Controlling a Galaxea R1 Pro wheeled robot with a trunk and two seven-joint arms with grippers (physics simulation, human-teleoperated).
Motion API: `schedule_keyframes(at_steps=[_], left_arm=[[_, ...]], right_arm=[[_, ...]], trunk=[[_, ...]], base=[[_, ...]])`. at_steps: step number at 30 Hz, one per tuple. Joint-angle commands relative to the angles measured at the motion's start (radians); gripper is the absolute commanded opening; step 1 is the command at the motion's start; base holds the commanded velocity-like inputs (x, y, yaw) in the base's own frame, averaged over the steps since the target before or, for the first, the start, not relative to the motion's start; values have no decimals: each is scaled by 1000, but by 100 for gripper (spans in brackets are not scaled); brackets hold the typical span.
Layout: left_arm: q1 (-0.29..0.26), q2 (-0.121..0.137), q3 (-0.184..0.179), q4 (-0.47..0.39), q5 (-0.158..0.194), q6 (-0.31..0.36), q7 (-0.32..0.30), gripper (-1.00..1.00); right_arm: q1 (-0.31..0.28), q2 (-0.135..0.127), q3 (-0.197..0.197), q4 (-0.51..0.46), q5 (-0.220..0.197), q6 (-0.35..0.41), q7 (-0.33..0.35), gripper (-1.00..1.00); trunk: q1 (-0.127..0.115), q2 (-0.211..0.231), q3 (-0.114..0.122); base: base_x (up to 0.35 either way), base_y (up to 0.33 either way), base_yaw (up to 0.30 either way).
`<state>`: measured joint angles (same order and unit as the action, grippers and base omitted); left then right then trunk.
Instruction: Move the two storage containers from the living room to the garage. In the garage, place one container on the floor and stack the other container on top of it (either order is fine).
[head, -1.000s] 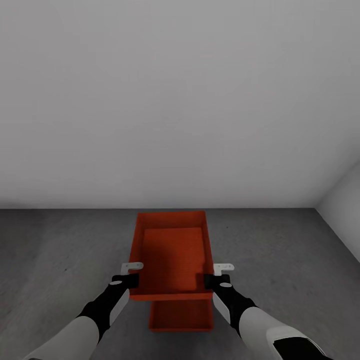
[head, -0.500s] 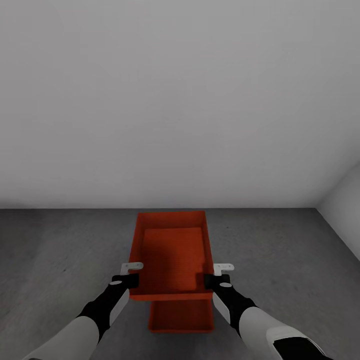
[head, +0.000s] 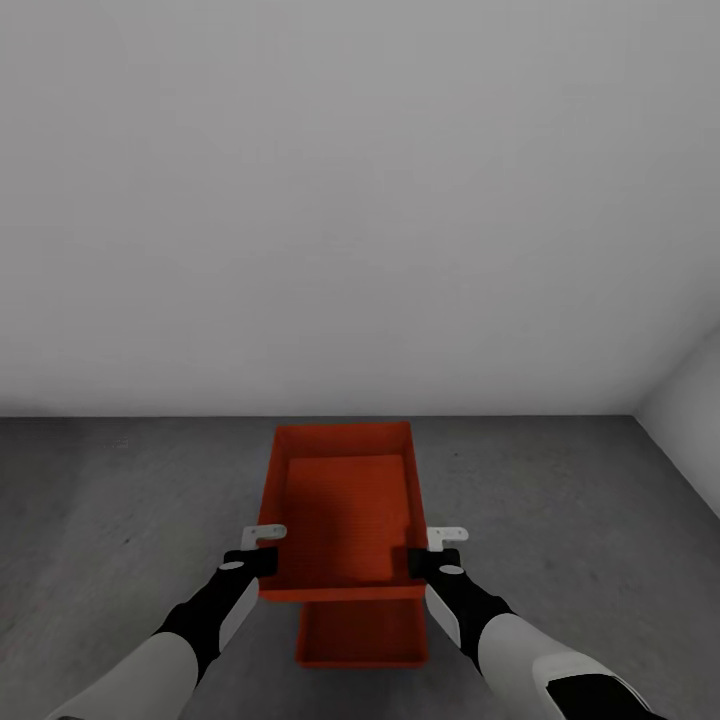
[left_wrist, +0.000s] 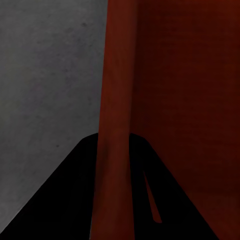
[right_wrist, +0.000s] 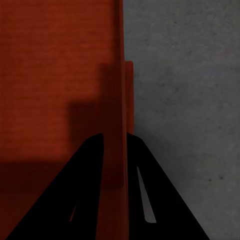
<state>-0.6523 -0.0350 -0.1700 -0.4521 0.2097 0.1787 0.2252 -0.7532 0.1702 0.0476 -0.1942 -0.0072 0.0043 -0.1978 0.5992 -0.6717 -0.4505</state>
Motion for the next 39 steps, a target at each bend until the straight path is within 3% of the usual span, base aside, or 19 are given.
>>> schedule_keyframes(at_steps=[1, 33, 39], left_arm=[[0, 3, 66, 0, 5, 7, 100, -100], [0, 3, 66, -2, 4, 7, 102, -100], [0, 4, 66, -2, 4, 7, 100, -100]], right_arm=[[-1, -62, -52, -4, 15, -84, -32, -100], [-1, -62, -52, -4, 15, -85, -32, -100], [-2, -63, -52, -4, 15, -85, -32, -100]], trunk=[[4, -8, -4], [127, -232, -105], [127, -232, -105]], base=[[0, 0, 0], [0, 0, 0], [0, 0, 0]])
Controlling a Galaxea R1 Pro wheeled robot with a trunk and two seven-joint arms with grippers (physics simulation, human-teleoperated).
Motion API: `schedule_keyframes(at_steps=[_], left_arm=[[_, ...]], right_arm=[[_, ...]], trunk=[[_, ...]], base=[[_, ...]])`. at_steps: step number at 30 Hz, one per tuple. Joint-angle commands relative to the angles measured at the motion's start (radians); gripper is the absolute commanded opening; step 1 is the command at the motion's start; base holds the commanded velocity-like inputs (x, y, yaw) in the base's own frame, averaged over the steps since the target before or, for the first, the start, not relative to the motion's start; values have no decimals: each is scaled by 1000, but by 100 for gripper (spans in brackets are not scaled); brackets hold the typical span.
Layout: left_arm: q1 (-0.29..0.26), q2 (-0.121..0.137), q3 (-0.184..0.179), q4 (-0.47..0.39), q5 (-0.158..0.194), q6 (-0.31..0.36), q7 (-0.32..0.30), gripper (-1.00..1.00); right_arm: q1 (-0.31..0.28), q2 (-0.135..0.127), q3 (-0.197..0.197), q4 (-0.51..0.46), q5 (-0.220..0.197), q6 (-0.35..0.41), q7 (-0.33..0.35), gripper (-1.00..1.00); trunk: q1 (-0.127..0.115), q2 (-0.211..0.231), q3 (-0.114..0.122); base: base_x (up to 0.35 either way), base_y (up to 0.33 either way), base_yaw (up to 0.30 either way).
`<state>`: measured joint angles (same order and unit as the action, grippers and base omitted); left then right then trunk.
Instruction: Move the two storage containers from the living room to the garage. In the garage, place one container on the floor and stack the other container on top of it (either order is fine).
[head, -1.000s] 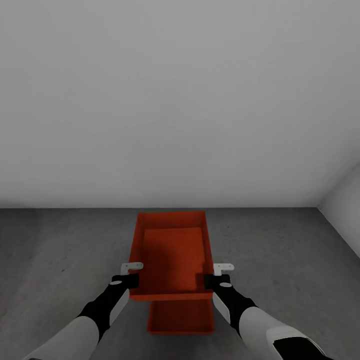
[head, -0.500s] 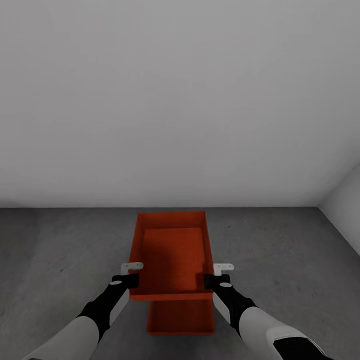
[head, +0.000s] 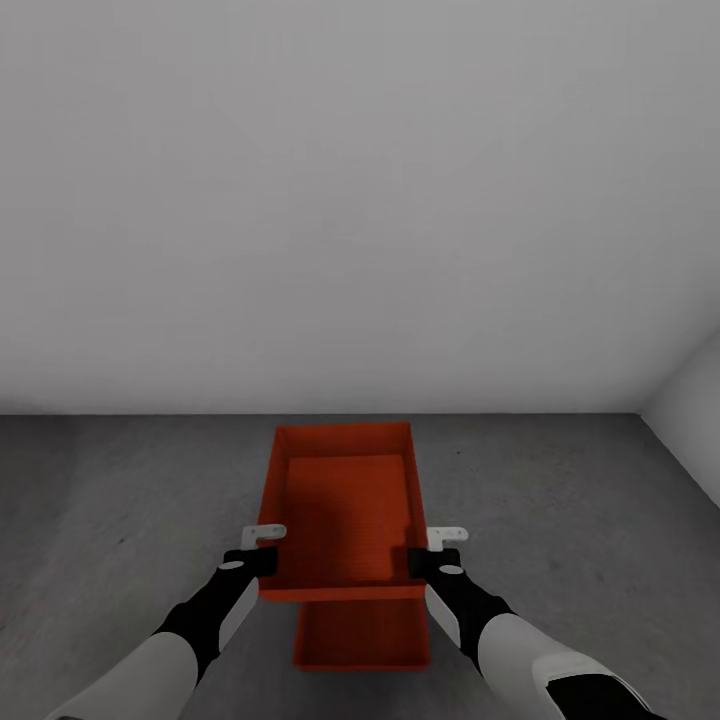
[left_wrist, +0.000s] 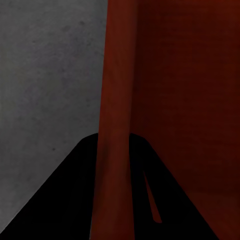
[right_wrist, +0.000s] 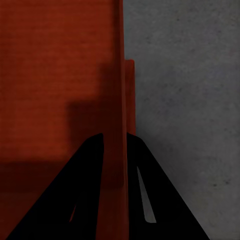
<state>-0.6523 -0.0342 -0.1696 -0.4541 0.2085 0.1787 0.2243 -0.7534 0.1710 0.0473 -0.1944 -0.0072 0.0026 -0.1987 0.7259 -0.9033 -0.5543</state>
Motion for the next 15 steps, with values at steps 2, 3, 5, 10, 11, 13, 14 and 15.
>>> schedule_keyframes(at_steps=[2, 3, 5, 10, 11, 13, 14, 15], left_arm=[[0, 3, 65, 0, 5, 7, 101, -100], [0, 2, 65, 0, 5, 7, 101, -100], [0, 2, 65, 0, 5, 7, 101, -100], [0, 2, 65, 0, 4, 7, 101, -100], [0, 2, 65, 0, 5, 7, 101, -100], [0, 2, 65, 0, 5, 7, 102, -100], [0, 2, 65, 0, 5, 7, 102, -100], [0, 2, 65, 0, 4, 7, 102, -100]], right_arm=[[-1, -64, -52, -4, 15, -84, -31, -100], [-1, -64, -52, -4, 15, -84, -31, -100], [-1, -64, -52, -3, 15, -84, -31, -100], [-1, -64, -52, -3, 15, -84, -31, -100], [-1, -64, -52, -3, 15, -84, -31, -100], [-1, -64, -52, -3, 15, -84, -31, -100], [-1, -64, -51, -3, 15, -84, -31, -100], [-1, -64, -52, -3, 15, -83, -31, -100]], trunk=[[0, -1, -1], [0, -1, -1], [0, -1, -1], [0, -1, -1], [0, -1, -1], [0, -1, -1], [0, -1, -1], [0, -1, -1]], base=[[0, 0, 0], [0, 0, 0], [0, 0, 0], [0, 0, 0], [0, 0, 0], [0, 0, 0], [0, 0, 0], [0, 0, 0]])
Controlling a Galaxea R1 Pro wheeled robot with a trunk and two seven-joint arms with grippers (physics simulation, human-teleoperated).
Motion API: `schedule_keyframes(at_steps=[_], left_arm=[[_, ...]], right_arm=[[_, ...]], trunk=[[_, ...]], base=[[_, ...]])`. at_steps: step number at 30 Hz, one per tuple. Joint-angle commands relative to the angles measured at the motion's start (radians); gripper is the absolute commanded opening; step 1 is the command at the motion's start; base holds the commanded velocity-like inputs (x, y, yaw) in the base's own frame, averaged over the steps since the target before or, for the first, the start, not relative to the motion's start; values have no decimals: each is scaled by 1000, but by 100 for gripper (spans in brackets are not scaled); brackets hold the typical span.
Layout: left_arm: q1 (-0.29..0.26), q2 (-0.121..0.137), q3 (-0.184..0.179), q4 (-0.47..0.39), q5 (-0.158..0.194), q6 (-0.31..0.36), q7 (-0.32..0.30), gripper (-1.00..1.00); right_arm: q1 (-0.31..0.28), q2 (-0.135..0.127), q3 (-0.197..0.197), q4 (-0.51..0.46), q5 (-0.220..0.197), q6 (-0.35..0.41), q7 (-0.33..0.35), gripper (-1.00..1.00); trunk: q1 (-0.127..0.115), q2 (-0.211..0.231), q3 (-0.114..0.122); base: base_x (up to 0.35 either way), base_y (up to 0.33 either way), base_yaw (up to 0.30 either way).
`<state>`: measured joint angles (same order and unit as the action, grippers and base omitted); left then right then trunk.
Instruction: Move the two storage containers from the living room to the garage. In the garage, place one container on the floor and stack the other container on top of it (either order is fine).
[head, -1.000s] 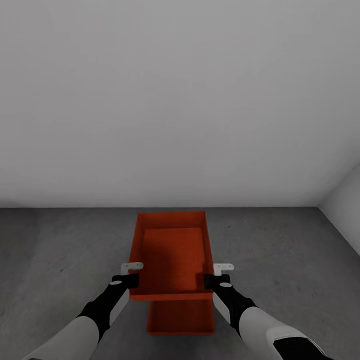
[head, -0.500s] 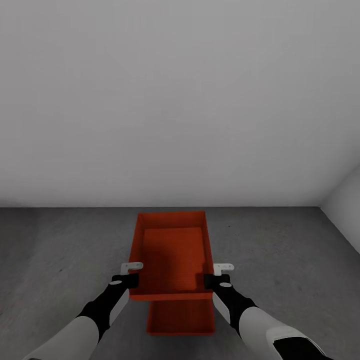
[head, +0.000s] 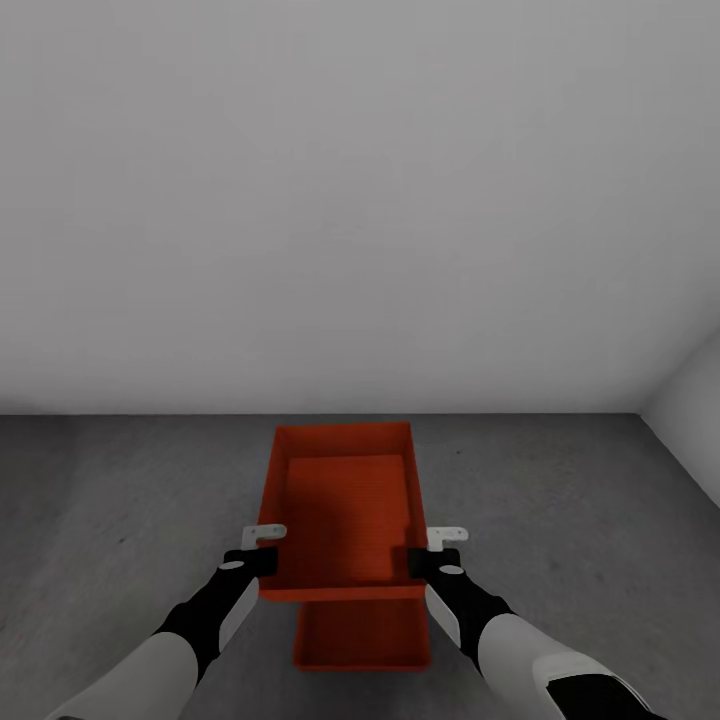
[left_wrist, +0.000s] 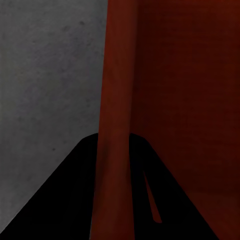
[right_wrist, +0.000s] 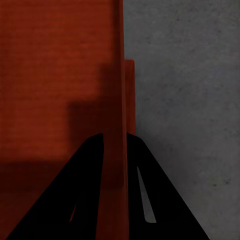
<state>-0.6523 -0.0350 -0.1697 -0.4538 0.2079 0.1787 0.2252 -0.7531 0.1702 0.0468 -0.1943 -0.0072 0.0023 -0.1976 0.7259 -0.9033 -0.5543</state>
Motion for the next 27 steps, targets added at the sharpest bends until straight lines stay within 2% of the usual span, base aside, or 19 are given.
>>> schedule_keyframes(at_steps=[1, 27], left_arm=[[0, 3, 65, 0, 5, 7, 101, -100], [0, 4, 66, -3, 5, 7, 101, -100]], right_arm=[[-1, -63, -51, -4, 15, -83, -33, -100], [-2, -63, -51, -4, 15, -83, -33, -100]], trunk=[[0, -1, -1], [0, -1, -1]], base=[[0, 0, 0], [-5, 0, 0]])
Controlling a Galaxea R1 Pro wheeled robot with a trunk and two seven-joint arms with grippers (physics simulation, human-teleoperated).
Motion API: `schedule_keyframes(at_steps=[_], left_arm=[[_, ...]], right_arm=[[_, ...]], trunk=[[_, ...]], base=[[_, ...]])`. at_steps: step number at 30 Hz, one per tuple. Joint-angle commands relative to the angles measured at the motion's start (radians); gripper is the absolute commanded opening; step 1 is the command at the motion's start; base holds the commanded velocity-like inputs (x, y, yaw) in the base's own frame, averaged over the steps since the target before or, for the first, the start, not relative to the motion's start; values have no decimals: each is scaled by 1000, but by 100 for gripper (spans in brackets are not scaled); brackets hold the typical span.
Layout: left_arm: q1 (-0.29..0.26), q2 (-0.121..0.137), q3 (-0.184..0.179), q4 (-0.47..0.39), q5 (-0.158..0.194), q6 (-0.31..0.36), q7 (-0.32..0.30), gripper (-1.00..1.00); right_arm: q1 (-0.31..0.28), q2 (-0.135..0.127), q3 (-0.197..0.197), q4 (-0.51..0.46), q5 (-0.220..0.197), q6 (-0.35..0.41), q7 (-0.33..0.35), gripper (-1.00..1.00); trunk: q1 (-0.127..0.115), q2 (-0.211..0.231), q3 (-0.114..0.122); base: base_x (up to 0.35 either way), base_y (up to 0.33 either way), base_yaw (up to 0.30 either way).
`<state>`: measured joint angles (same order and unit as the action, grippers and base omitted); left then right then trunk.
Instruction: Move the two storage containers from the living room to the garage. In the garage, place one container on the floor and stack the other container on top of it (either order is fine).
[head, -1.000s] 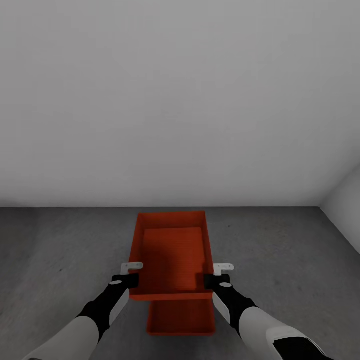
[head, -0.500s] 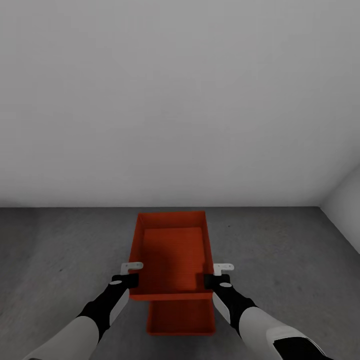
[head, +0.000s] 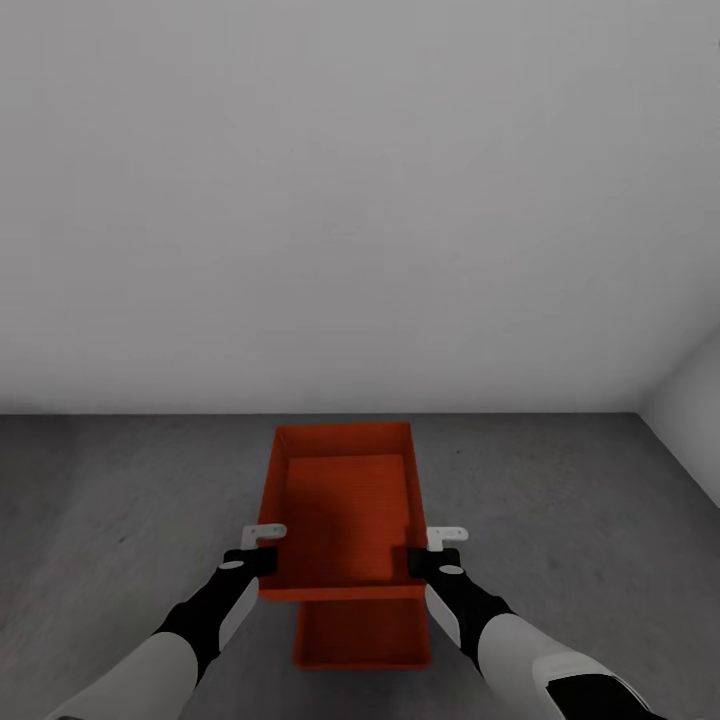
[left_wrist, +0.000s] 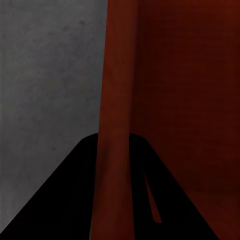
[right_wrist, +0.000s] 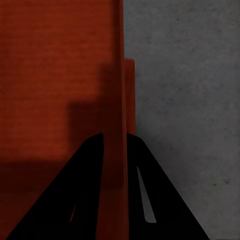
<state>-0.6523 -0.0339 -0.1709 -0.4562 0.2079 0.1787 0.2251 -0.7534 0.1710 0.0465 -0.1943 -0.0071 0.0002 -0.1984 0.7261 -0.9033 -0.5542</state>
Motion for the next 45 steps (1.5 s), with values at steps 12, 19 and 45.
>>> schedule_keyframes(at_steps=[12, 19, 45], left_arm=[[0, 2, 67, 1, 5, 7, 102, -100], [0, 3, 67, 2, 5, 7, 102, -100], [0, 3, 67, 2, 5, 7, 102, -100]], right_arm=[[-1, -64, -51, -4, 15, -80, -32, -100], [-1, -64, -51, -4, 15, -80, -32, -100], [-1, -65, -51, -4, 9, -78, -32, -100]], trunk=[[0, -1, -1], [0, -1, -1], [0, -1, 3]], base=[[-281, 0, 0], [-293, 0, 0], [-15, 0, -97]])
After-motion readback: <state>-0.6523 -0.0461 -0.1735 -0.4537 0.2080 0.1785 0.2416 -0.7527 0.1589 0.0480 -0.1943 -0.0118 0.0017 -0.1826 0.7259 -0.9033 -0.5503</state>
